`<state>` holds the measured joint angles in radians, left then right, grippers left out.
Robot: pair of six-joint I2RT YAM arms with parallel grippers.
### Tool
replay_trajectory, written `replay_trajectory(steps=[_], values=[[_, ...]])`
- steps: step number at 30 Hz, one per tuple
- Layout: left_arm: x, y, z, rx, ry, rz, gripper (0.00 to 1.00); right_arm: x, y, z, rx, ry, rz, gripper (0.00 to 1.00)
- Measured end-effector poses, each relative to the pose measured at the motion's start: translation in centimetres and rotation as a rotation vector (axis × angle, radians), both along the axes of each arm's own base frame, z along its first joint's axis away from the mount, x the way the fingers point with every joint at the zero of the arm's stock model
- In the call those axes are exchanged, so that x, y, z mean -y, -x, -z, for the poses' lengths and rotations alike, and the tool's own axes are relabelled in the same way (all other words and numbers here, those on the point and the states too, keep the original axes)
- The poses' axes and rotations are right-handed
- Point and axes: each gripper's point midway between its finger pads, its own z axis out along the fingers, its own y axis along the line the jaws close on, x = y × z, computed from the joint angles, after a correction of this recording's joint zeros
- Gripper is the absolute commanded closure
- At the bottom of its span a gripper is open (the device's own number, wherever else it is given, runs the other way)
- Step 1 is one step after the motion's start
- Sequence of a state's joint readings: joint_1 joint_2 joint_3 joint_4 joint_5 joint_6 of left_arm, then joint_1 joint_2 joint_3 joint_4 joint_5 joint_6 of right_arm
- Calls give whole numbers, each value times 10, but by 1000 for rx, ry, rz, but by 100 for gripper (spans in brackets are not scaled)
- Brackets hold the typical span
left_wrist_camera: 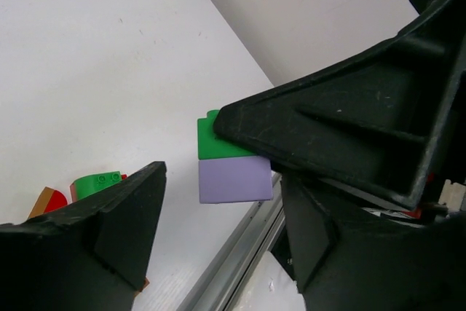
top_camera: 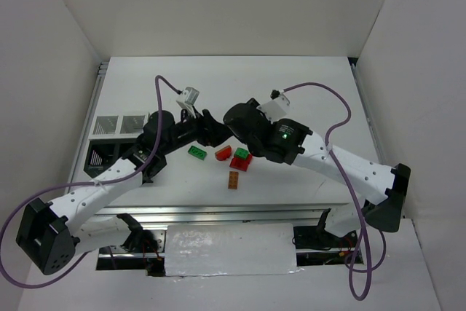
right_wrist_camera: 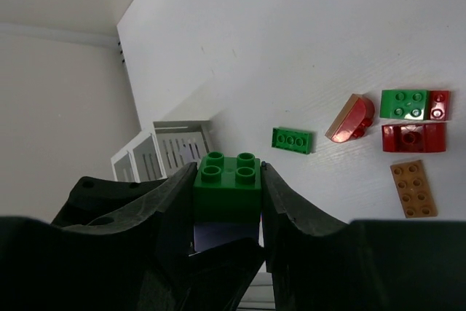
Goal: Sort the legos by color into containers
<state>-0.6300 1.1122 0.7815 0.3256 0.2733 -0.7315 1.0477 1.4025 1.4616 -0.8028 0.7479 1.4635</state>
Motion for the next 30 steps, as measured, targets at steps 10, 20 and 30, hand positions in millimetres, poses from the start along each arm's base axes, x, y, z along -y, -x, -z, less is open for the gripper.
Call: replay_trajectory(steps=[10,20,30], values=[[4,0,-6,-4,2,25,100,-3,-2,0,13,24,-20,100],[-21,-5,5,-35,-79,-20,100,32,-29,17,6,77,122,100],[-165,-73,19,-226,-208,-549,100,83,-45,42,-4,214,155,100]])
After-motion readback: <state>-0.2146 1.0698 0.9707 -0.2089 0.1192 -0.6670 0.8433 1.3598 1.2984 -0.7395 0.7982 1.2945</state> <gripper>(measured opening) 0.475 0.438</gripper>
